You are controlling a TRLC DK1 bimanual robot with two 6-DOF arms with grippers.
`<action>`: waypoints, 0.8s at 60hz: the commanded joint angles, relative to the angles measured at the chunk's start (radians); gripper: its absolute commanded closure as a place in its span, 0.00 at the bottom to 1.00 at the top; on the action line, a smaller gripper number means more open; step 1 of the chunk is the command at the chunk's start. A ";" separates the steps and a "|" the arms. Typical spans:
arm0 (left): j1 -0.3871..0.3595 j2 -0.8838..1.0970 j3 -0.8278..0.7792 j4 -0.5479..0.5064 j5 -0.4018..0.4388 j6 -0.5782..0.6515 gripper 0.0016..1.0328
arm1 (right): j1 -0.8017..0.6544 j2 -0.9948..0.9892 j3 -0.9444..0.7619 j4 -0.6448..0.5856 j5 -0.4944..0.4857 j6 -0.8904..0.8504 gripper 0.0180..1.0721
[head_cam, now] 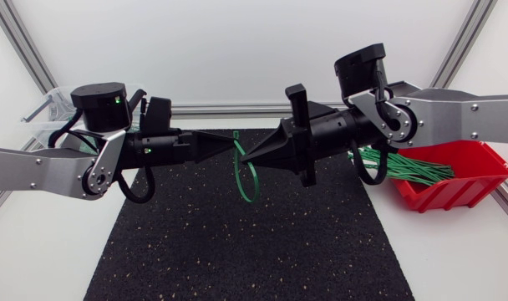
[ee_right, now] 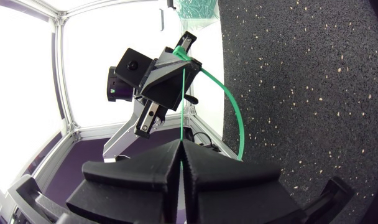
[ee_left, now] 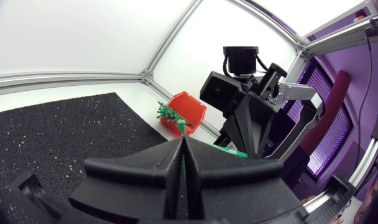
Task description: Take a green cable tie from the red box, thread the tail through the head to close it, then place it in the transparent bin on the left.
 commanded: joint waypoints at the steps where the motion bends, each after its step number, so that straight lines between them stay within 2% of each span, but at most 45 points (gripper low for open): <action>1: -0.006 -0.015 -0.032 0.024 -0.008 -0.028 0.97 | -0.009 -0.020 -0.021 0.018 -0.013 0.048 0.95; 15: -0.023 -0.011 -0.052 0.056 -0.045 -0.039 0.97 | -0.007 -0.023 -0.013 0.015 -0.018 0.055 0.95; 23: -0.042 0.011 -0.080 0.120 -0.072 -0.054 0.97 | -0.006 -0.026 -0.011 0.015 -0.015 0.055 0.95; 48: -0.031 0.077 -0.107 0.237 -0.117 -0.097 0.97 | -0.003 -0.023 -0.028 0.001 -0.015 0.057 0.95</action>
